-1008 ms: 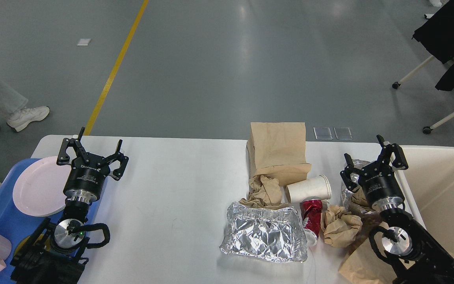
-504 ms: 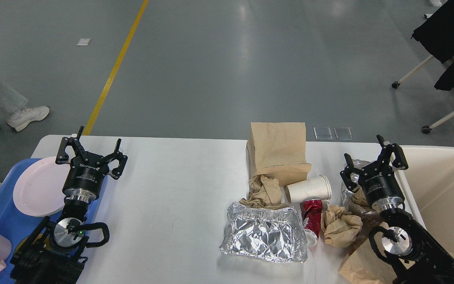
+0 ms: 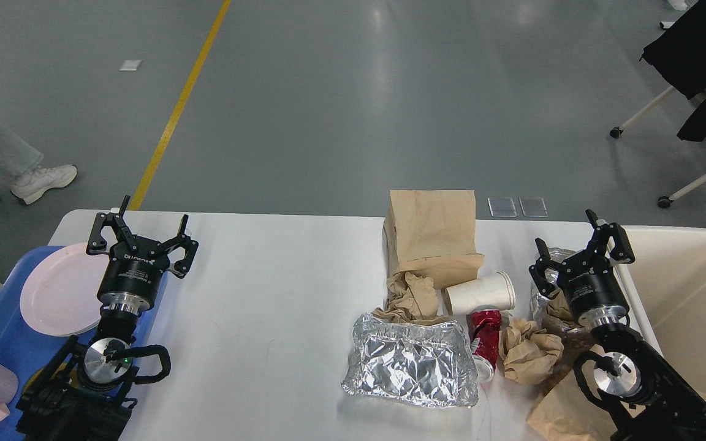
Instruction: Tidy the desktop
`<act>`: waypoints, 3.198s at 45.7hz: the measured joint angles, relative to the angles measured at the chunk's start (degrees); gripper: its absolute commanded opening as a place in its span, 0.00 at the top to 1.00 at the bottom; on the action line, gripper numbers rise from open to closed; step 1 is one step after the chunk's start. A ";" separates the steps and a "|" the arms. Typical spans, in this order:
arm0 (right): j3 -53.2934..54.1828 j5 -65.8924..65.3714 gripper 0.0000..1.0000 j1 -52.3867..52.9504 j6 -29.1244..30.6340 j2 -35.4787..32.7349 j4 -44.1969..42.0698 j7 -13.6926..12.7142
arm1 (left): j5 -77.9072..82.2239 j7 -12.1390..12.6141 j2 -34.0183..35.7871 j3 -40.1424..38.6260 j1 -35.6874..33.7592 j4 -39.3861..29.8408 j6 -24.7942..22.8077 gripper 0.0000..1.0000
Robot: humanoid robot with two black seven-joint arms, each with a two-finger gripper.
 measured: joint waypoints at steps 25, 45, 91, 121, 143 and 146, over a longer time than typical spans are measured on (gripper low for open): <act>-3.59 8.34 0.00 2.06 3.62 -6.18 -0.57 -5.54 | -0.01 0.00 0.00 0.00 0.03 0.00 0.00 0.04; -4.30 10.27 0.00 2.12 4.11 -7.26 -0.84 -5.02 | -0.01 0.05 0.00 0.00 0.04 0.00 0.00 0.04; -9.50 10.18 0.00 1.27 4.01 -8.14 -0.12 -5.01 | 0.00 0.05 0.00 0.00 0.04 -0.03 0.00 0.04; -20.14 10.31 0.00 5.71 -2.03 -25.83 3.52 -4.53 | 0.01 0.04 0.01 0.00 0.04 0.01 0.00 0.04; -113.77 10.38 0.00 65.59 9.13 -36.52 2.74 -4.92 | 0.01 0.04 0.00 0.00 0.04 0.01 0.00 0.04; -127.54 10.61 0.00 72.96 10.21 -31.67 3.94 -4.92 | 0.01 0.04 0.00 0.00 0.04 0.01 0.00 0.04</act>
